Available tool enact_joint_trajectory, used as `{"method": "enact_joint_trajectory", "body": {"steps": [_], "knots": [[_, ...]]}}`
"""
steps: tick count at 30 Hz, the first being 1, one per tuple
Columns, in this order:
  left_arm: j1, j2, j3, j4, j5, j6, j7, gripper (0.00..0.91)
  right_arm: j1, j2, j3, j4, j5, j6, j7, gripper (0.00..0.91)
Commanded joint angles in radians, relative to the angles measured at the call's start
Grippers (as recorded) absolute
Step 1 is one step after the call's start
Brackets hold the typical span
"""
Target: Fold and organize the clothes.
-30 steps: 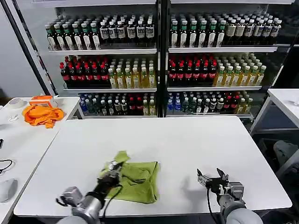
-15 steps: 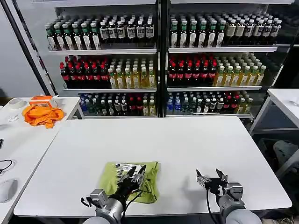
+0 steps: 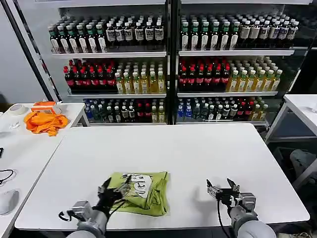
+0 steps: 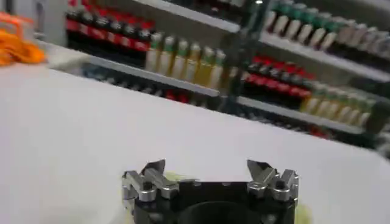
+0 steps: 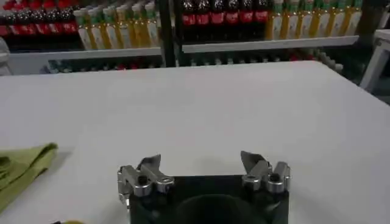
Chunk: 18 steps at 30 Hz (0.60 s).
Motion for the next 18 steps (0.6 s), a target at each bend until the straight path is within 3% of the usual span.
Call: {"method": "enact_joint_trajectory", "body": {"steps": [1,13,15,17,18], "knots": [[0.022,0.012,-0.074,0.073,-0.059,0.068,-0.016,0.907,-0.001,-0.002,0.002,0.003,0.001,0.0,0.001,0.907],[-0.012,-0.006,-0.039,0.154,-0.155,0.114,0.018,0.907,-0.015,-0.017,0.022,0.015,0.005,0.001,0.0,0.907],[-0.013,-0.009,-0.044,0.149,-0.214,0.117,0.027,0.816,-0.016,-0.018,0.023,0.018,0.005,0.001,0.001,0.907],[-0.022,-0.015,-0.056,0.149,-0.289,0.119,0.04,0.494,-0.017,-0.018,0.024,0.019,0.005,0.001,0.002,0.907],[-0.026,-0.017,-0.058,0.15,-0.305,0.118,0.05,0.443,-0.017,-0.018,0.025,0.02,0.005,0.001,0.002,0.907]]}}
